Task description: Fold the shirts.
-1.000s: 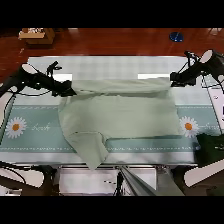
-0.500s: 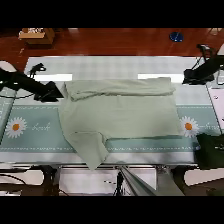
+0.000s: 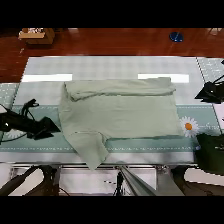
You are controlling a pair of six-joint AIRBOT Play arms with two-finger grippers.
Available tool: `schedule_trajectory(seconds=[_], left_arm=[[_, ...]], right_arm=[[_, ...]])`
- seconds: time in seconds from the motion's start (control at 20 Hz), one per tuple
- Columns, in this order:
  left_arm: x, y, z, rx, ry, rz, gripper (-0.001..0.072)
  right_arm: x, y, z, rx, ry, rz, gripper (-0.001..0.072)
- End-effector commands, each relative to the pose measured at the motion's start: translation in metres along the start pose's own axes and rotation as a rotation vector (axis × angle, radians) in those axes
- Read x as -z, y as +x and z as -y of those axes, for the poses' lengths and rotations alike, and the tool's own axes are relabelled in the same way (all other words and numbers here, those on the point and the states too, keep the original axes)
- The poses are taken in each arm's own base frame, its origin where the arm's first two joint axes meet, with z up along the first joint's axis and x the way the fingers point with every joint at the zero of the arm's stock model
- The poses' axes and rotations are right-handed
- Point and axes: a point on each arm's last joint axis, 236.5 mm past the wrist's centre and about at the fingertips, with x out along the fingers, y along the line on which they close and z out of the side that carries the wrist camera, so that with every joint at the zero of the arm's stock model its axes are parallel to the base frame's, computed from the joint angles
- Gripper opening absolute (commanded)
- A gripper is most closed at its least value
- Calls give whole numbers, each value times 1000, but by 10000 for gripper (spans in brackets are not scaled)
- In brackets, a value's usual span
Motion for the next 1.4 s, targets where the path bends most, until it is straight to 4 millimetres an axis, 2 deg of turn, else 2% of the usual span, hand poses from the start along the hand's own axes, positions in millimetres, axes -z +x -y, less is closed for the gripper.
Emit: schedule_trajectory(seconds=[0.0, 0.15, 0.3, 0.5, 0.55, 0.6, 0.65, 0.8, 0.85, 0.95, 1.05, 1.1, 1.2, 1.35], left_arm=[[28, 32, -3, 53, -45, -11, 535], [33, 52, 4, 105, -78, -1, 535], [37, 69, 11, 78, -22, -6, 535], [13, 87, 28, 47, -12, 91, 521], [9, 91, 34, 55, -1, 109, 422], [8, 95, 37, 53, 10, 115, 182], [8, 97, 38, 45, 22, 117, 26], [10, 99, 38, 45, 25, 104, 23], [13, 99, 39, 47, 24, 94, 23], [17, 99, 39, 51, 25, 75, 23], [20, 99, 40, 54, 36, 64, 23], [20, 99, 40, 54, 38, 63, 23], [20, 99, 40, 54, 38, 64, 23], [20, 99, 41, 55, 37, 64, 23]], right_arm=[[9, 13, -4, -90, 35, 20, 432], [8, 15, -4, -93, 29, 27, 432], [7, 15, -3, -91, 27, 31, 432], [8, 15, -5, -98, 28, 24, 432], [10, 15, -6, -101, 28, 19, 432], [12, 15, -7, -106, 30, 10, 432], [14, 15, -8, -109, 31, -1, 432], [22, 15, -4, -94, 26, -35, 448], [29, 15, 8, -45, 21, -64, 492], [45, 19, 28, -27, 82, -102, 492], [72, 30, 41, -87, 181, -154, 493], [84, 36, 47, -108, 221, -174, 528], [102, 50, 56, -136, 274, -193, 537], [118, 69, 51, -166, 273, -216, 537]])
